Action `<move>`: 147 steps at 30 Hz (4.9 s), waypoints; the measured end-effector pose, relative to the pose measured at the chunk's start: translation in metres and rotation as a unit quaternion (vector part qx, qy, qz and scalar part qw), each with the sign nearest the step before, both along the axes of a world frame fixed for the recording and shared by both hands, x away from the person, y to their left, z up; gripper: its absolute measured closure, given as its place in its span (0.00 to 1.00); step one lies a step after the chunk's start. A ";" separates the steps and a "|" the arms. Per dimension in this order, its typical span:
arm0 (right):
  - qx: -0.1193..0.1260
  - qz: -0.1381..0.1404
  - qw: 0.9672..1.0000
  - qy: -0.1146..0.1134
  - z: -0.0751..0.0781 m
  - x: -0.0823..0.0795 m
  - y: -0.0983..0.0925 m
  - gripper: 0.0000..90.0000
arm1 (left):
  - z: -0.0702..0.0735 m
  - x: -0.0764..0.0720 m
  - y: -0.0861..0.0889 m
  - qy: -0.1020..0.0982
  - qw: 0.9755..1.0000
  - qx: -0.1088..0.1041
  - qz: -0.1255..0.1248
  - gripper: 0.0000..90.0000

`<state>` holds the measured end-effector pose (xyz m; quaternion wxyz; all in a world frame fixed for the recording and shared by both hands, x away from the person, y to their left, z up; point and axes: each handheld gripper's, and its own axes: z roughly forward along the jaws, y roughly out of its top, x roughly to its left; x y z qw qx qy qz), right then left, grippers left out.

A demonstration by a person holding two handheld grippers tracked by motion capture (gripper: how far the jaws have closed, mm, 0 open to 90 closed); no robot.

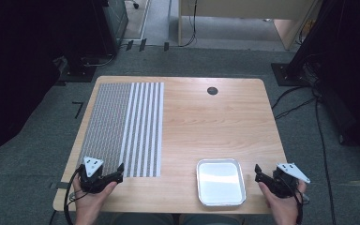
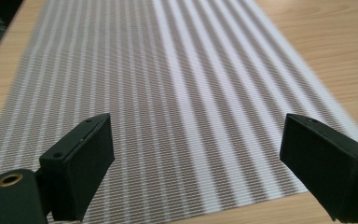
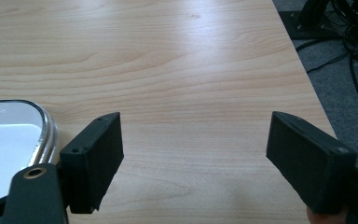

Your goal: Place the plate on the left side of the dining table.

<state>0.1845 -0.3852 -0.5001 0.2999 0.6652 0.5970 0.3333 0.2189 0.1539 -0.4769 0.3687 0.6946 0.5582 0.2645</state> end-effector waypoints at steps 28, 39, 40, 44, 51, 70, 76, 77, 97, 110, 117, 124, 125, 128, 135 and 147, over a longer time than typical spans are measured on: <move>0.017 0.013 1.000 -0.019 0.012 -0.007 0.017 0.25 | 0.003 0.000 -0.097 0.009 0.999 -0.026 -0.041 0.15; 0.024 0.019 0.999 -0.028 0.017 -0.009 0.023 0.28 | -0.003 -0.007 -0.138 0.017 0.997 -0.009 -0.069 0.15; 0.024 0.019 0.999 -0.028 0.017 -0.009 0.023 0.28 | -0.003 -0.007 -0.138 0.017 0.997 -0.009 -0.069 0.15; 0.025 0.021 0.999 -0.028 0.018 -0.010 0.026 0.28 | -0.005 -0.010 -0.153 0.021 0.996 -0.009 -0.085 0.15; 0.024 0.026 0.999 -0.027 0.017 -0.011 0.030 0.30 | -0.006 -0.014 -0.171 0.020 0.995 -0.011 -0.102 0.16; 0.053 0.068 0.996 -0.035 0.016 -0.017 0.036 0.64 | -0.008 -0.031 -0.220 0.020 0.986 -0.052 -0.156 0.46; 0.049 0.090 0.995 -0.023 0.013 -0.018 0.041 0.72 | -0.010 -0.033 -0.228 0.029 0.984 -0.061 -0.168 0.58; 0.049 0.090 0.995 -0.023 0.013 -0.018 0.041 0.72 | -0.010 -0.033 -0.228 0.029 0.984 -0.061 -0.168 0.58; 0.141 0.106 0.984 0.027 -0.001 -0.013 0.040 0.98 | -0.023 -0.031 -0.243 0.039 0.985 -0.018 -0.168 0.81; 0.177 0.093 0.979 0.041 0.001 -0.014 0.035 0.99 | -0.028 -0.027 -0.249 0.029 0.987 -0.001 -0.157 0.82; 0.177 0.085 0.979 0.047 0.002 -0.015 0.034 1.00 | -0.030 -0.022 -0.251 0.033 0.987 -0.004 -0.157 0.81; 0.205 0.074 0.975 0.038 0.006 -0.017 0.031 1.00 | -0.030 -0.022 -0.250 0.028 0.986 -0.004 -0.162 0.81; 0.205 0.074 0.975 0.033 0.008 -0.018 0.031 1.00 | -0.030 -0.022 -0.250 0.026 0.987 -0.001 -0.160 0.81; 0.208 0.070 0.975 0.026 0.012 -0.020 0.030 1.00 | -0.029 -0.022 -0.250 0.026 0.987 -0.002 -0.159 0.75; 0.210 0.062 0.975 0.023 0.014 -0.022 0.021 1.00 | -0.018 -0.027 -0.248 0.014 0.987 -0.016 -0.161 0.73; 0.146 0.056 0.988 0.011 0.019 -0.027 0.026 0.92 | -0.015 -0.032 -0.257 0.020 0.983 -0.019 -0.180 0.76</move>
